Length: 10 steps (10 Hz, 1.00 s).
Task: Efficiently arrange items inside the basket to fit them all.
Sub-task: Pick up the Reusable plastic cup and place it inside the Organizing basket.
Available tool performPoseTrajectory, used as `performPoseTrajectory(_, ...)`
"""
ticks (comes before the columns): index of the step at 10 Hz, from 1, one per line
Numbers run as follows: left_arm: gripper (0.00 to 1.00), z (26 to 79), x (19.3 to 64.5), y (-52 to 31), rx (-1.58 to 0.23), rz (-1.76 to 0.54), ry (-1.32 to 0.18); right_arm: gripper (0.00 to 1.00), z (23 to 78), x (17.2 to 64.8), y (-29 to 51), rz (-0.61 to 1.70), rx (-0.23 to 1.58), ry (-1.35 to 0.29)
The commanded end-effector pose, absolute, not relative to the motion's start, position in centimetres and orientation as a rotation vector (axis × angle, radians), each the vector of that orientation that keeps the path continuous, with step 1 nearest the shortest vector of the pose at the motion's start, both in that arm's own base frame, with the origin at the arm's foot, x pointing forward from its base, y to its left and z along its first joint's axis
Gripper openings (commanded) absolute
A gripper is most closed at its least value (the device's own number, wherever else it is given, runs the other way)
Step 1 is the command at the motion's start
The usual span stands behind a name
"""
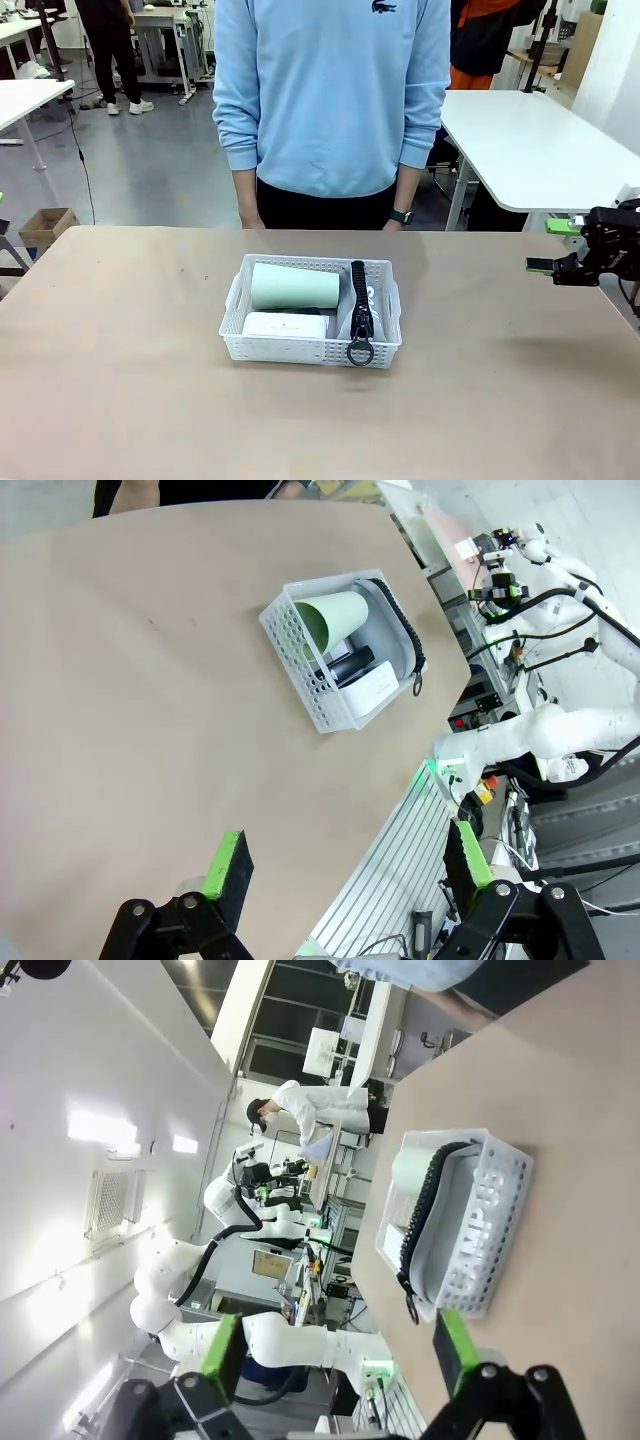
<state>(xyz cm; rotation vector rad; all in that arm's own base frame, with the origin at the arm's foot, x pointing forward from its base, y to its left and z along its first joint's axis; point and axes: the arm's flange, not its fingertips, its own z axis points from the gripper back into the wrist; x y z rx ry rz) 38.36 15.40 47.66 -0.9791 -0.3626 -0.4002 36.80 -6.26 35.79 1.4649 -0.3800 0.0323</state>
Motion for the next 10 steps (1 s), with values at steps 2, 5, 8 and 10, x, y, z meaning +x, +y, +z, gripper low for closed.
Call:
performPoseTrajectory(2,1.0,47.77,38.16,15.36,-0.972,-0.4,-0.361,1.0,36.19,37.05,-6.28,0.037,1.476,-0.383)
performPoseTrajectory(5,1.0,47.77,38.16,15.36,-0.972,-0.4,-0.361,1.0,36.19,37.05,-6.28,0.037,1.476,-0.383)
performPoseTrajectory(8,1.0,47.77,38.16,15.36,-0.972,-0.4,-0.361,1.0,36.19,37.05,-6.28,0.037,1.476,-0.383)
performPoseTrajectory(10,1.0,47.77,38.16,15.36,-0.972,-0.4,-0.361,1.0,36.19,37.05,-6.28,0.037,1.476,-0.383)
